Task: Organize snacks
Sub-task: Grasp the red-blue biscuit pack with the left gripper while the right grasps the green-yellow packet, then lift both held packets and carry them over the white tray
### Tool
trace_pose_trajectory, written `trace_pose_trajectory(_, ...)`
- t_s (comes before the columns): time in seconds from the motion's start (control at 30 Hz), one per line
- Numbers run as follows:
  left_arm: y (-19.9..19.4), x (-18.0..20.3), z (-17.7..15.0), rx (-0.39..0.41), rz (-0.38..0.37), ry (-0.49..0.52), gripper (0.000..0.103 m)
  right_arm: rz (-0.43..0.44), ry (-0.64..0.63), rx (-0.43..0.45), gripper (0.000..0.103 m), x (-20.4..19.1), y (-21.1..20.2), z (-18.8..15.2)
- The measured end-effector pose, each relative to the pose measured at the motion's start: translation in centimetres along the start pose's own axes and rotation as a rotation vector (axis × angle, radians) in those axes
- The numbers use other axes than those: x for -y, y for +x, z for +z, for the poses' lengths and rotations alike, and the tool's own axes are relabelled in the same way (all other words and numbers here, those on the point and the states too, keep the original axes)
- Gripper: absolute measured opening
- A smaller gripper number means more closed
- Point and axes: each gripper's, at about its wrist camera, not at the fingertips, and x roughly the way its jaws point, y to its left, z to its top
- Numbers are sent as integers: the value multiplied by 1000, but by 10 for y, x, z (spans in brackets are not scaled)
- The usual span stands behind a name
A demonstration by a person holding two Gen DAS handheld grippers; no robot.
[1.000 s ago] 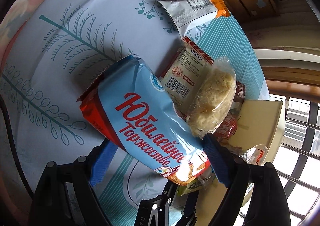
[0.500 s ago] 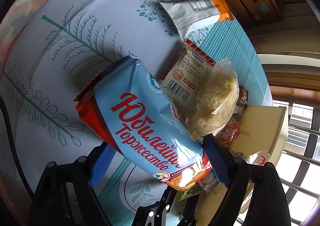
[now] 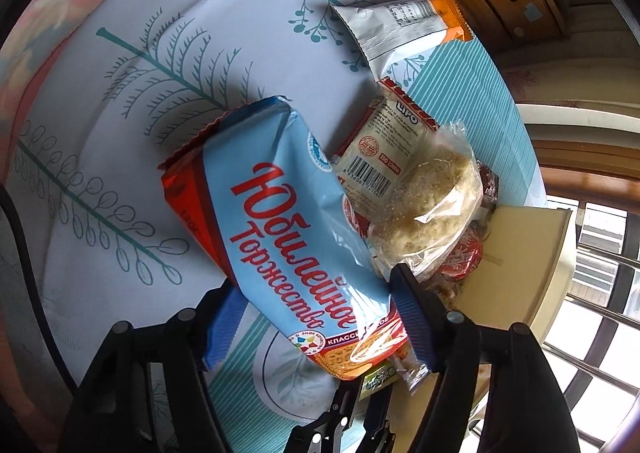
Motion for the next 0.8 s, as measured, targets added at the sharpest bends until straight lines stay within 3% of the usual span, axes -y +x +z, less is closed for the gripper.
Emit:
trace_pose_trajectory(0.4,-19,-26,-5,-18,48,35,61,65,-42,-84,43,1,-24,-14)
trace_pose_trajectory(0.8,-42,-75,-28,-38,83,87,57,80,-76,-101,43,-3,-58,-38)
